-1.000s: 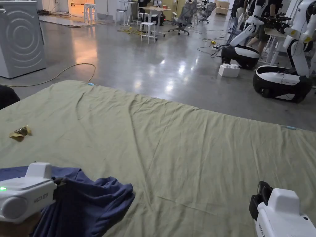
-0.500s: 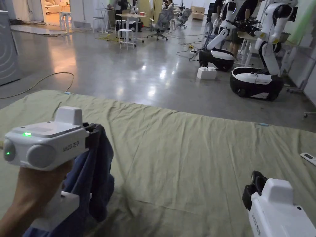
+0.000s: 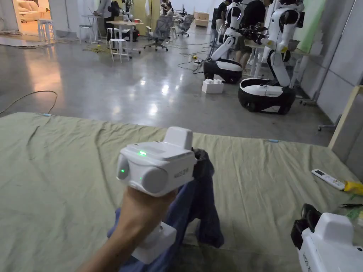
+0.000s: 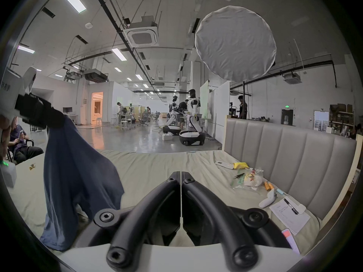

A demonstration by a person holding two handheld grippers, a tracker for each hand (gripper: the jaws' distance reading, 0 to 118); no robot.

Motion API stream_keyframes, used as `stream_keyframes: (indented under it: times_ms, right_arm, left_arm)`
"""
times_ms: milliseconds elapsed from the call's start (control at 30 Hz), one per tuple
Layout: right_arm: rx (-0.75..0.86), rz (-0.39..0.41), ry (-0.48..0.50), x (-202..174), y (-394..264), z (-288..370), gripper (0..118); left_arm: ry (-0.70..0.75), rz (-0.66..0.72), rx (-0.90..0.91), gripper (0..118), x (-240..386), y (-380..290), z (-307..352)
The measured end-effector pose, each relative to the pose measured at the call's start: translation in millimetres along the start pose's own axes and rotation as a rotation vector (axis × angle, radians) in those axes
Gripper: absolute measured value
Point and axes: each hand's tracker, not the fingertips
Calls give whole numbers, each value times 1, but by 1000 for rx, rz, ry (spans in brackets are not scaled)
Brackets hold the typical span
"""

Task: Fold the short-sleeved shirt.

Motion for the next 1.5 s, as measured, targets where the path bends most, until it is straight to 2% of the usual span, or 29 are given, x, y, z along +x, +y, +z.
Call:
stream_keyframes:
  times_ms: [133,233,367,467,500,533,600,633,900,1000,1067,1167,1200,1367,1500]
  right_arm:
    - [-14,2,-29,17,-4,4,1]
    - [-28,-1,-45,25,-8,5,1]
    - [-47,-2,-51,29,-13,5,1]
    - [-60,-3,-49,29,-16,5,1]
    - [-63,-3,-46,28,-17,5,1]
    - [-69,-2,-42,26,-18,5,1]
    - [-78,0,-31,23,-19,4,1]
    - [-81,0,-26,21,-19,4,1]
    - [-69,-3,19,3,-8,2,1]
    - [-59,-1,37,-4,-4,2,1]
    - [-50,11,48,-11,-2,2,1]
    - [-53,8,66,-18,-1,0,1]
    - [-51,10,70,-22,-1,0,1]
    - [-30,30,78,-33,2,-1,1]
    - [-8,41,86,-40,8,-2,1]
  left_arm:
    - [-73,-82,-84,6,50,-40,-26]
    - [-126,-43,-153,6,68,-74,-37]
    - [-128,-28,-203,6,81,-114,-40]
    - [-129,1,-235,10,63,-127,-46]
    - [-129,6,-241,19,61,-130,-43]
    - [-127,7,-239,33,58,-133,-39]
    - [-117,6,-221,70,51,-133,-31]
    - [-108,5,-203,77,47,-131,-25]
    - [77,14,-23,78,-7,-110,33]
    - [163,0,28,74,-28,-95,46]
    - [220,19,52,64,-44,-95,59]
    - [282,74,80,22,-65,-102,77]
    - [315,92,86,14,-72,-104,82]
    - [438,167,74,3,-95,-117,100]
    - [449,223,40,0,-116,-128,103]
